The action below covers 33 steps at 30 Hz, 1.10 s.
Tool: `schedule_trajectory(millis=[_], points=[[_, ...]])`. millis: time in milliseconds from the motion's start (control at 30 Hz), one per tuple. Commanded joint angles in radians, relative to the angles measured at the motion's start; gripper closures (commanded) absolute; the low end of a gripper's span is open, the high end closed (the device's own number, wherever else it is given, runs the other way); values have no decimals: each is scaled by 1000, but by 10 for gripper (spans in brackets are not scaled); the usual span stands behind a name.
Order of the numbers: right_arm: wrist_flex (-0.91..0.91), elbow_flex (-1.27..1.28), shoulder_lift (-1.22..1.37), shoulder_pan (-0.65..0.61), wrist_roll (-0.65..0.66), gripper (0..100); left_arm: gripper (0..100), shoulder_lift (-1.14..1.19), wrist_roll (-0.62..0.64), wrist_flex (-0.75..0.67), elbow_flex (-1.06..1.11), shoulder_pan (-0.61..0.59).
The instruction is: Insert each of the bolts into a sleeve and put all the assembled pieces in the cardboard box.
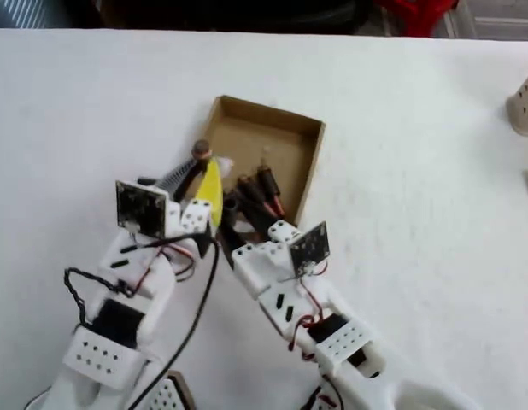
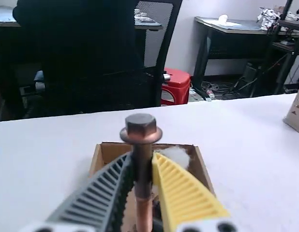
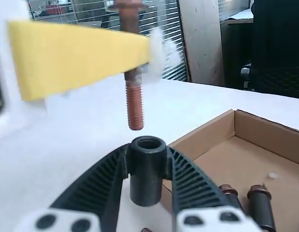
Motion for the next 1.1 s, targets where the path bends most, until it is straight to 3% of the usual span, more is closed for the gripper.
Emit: schedule_trajectory(millis=[0,267,1067], points=[[-18,8,-15,-1,-5,982,980,-36,-11,63,-117,56],[-18,8,-15,1,-5,982,980,-35,-11,71,-117,113],[-18,8,-15,1,-5,982,980,-35,-5,91,-38,111]])
